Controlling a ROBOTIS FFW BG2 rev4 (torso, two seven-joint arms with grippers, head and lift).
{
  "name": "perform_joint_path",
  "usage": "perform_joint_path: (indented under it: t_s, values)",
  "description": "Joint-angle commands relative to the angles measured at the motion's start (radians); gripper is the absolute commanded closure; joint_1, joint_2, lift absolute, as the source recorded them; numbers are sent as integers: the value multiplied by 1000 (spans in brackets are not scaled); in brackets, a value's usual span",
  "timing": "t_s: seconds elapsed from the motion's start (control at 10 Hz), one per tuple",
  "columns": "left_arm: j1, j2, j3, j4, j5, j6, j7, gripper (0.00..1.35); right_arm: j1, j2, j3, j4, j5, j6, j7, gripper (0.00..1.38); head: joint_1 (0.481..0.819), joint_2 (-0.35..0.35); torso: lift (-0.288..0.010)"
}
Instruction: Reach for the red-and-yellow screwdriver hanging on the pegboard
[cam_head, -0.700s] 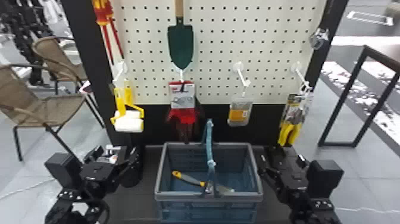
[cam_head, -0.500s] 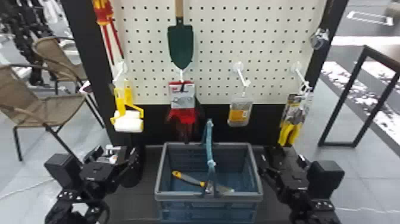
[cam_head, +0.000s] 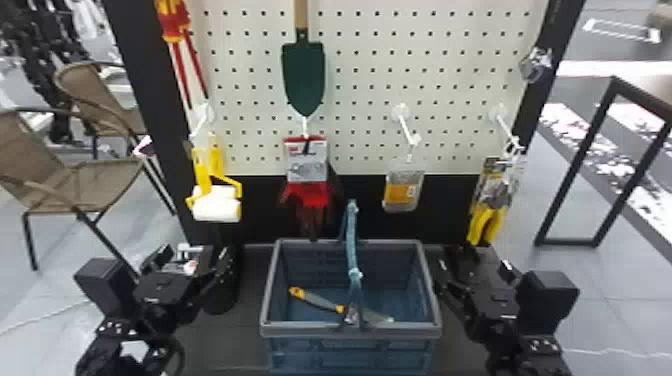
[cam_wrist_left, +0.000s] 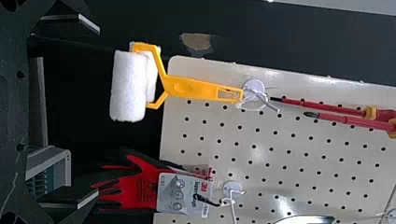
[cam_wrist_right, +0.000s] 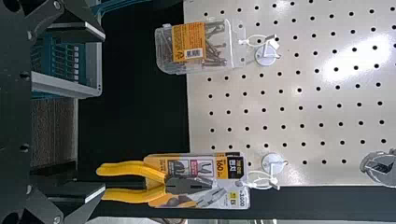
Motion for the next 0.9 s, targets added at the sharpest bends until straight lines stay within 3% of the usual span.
perform_joint_path:
  t_s: [0.0,0.3,0.7,0.8]
  values:
    - [-6,3,8,-17,-11,29,-6,98,0,-2,0,0,-2,-1,0,165,549,0,-100]
    - [-49,43,67,-132,-17,184,-55,98,1,-2,0,0,-3,4,0,165,549,0,-100]
    - [-166,49,172,-202,-35,342,-213,98,1,-2,0,-3,-5,10,3,165,549,0,-100]
    - [-201,66,181,-216,-26,385,-227,93,1,-2,0,-5,-5,10,3,165,549,0,-100]
